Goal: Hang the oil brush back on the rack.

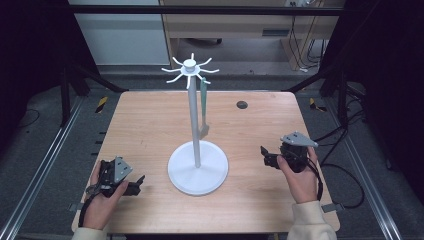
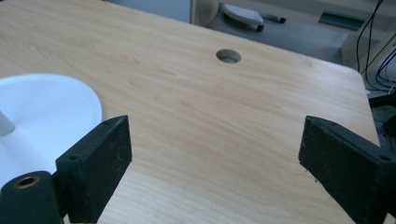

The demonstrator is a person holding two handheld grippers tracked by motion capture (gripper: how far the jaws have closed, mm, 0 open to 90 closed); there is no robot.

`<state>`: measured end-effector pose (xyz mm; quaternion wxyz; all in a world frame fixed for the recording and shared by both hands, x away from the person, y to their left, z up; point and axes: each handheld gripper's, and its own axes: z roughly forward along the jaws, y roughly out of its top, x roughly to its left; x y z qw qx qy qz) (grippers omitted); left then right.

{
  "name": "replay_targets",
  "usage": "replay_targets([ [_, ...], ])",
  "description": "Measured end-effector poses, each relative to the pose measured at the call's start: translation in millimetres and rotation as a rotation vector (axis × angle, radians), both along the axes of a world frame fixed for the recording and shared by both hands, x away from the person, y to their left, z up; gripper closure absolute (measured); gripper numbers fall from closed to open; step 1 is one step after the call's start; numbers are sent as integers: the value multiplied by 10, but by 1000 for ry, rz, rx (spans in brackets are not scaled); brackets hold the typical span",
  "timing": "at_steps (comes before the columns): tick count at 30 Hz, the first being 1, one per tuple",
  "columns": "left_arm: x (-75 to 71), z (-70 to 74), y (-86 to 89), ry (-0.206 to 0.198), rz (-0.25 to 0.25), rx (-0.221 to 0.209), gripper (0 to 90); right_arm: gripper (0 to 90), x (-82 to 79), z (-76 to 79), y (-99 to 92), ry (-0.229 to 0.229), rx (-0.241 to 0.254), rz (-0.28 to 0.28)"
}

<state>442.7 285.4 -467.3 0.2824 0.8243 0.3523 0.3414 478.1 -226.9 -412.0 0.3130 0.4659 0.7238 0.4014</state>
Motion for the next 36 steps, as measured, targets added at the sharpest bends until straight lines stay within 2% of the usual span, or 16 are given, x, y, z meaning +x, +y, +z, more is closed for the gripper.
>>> replay_targets([
  [5,-2,-1,-11,-2,-4,4,25,97,-22,-152,-9,43,-23,12],
  [9,-4,0,-11,0,-7,6,25,97,-18,-303,48,80,-31,47],
  [14,-3,-4,-14,2,-8,9,26,99,5,-387,91,104,-30,70],
  [22,3,-17,-24,11,-9,15,25,110,66,-567,142,148,-80,93],
  [26,4,-23,-27,15,-8,14,25,126,78,-614,147,149,-102,110],
  [30,6,-26,-31,20,-10,14,25,126,98,-671,169,172,-128,120],
  [36,7,-27,-32,28,-18,25,25,126,142,-744,156,206,-141,124],
])
